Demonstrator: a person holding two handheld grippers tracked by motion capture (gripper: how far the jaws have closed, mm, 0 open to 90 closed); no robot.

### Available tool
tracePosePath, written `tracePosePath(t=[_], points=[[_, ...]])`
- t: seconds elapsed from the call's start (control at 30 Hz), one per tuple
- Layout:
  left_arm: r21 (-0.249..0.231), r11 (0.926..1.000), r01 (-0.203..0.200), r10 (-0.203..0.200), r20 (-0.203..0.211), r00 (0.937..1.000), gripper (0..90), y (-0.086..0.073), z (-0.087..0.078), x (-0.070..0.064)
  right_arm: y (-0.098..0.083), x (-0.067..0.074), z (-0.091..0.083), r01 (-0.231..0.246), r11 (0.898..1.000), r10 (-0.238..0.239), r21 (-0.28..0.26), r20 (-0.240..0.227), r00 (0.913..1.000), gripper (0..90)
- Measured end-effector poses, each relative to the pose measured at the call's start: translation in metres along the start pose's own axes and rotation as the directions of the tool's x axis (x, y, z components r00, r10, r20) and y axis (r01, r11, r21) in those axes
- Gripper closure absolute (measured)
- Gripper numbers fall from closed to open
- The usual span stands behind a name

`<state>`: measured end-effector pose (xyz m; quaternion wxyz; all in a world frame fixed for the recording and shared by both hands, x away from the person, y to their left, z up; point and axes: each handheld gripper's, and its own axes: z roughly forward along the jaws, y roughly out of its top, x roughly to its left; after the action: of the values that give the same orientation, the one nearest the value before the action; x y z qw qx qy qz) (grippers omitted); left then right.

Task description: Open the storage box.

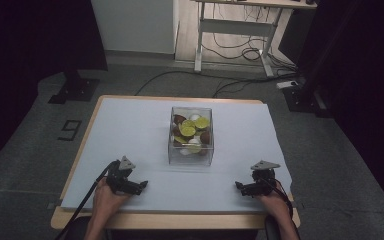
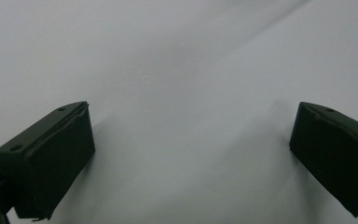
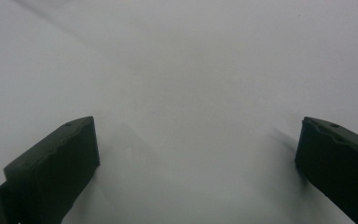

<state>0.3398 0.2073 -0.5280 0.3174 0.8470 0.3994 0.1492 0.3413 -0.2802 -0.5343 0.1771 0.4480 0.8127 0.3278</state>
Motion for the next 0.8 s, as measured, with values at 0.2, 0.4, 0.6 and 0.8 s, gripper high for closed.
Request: tracePosePath(t=[0.2, 0.4, 0.6, 0.8], points=[[0.000, 1.0000, 0.002, -0.002, 0.002, 1.0000, 0.0, 0.0000, 0.0000, 0.0003, 0.0018, -0.0003, 0.0001, 0.001, 1.000, -0.001, 0.014, -0.002, 1.0000, 0.0], [0.001, 1.0000, 0.004, -0.004, 0.003, 1.0000, 0.0, 0.0001, 0.0001, 0.0005, 0.0026, -0.0008, -0.0002, 0.002, 1.000, -0.002, 0.022, -0.005, 1.0000, 0.0], [0.001, 1.0000, 0.005, -0.005, 0.004, 1.0000, 0.0, 0.0002, 0.0000, 0.0005, 0.0048, -0.0012, -0.0003, 0.001, 0.999, -0.001, 0.038, -0.008, 1.0000, 0.0], [0.001, 1.0000, 0.004, -0.004, 0.003, 1.0000, 0.0, 0.0003, -0.0001, 0.0004, 0.0068, -0.0016, -0.0013, -0.002, 0.999, 0.003, 0.043, -0.018, 0.9998, 1.1]])
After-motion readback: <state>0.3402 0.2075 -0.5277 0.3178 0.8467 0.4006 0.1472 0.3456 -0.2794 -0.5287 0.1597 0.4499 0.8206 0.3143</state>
